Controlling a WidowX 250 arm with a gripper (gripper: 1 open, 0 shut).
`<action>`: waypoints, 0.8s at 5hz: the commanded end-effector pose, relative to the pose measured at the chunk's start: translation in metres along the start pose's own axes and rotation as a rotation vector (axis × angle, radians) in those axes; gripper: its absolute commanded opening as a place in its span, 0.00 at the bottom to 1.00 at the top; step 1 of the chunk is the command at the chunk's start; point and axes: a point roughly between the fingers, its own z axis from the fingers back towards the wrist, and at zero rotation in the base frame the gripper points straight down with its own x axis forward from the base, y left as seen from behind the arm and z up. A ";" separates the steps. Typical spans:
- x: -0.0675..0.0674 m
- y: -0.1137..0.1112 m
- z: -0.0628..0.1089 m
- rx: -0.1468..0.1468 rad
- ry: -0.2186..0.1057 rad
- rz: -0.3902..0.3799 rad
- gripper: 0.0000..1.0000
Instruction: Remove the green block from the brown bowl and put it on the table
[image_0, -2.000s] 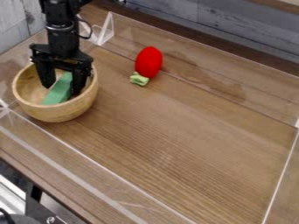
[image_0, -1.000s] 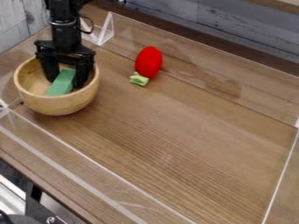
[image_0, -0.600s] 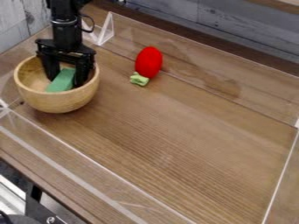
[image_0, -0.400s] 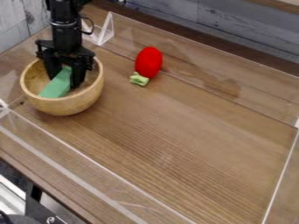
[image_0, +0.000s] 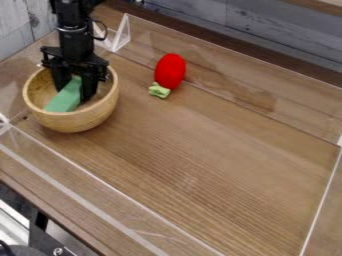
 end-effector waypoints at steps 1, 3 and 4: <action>-0.004 0.004 0.022 -0.005 -0.029 0.002 0.00; -0.015 0.008 0.046 -0.031 -0.028 0.016 0.00; -0.006 0.019 0.045 -0.037 -0.033 -0.059 0.00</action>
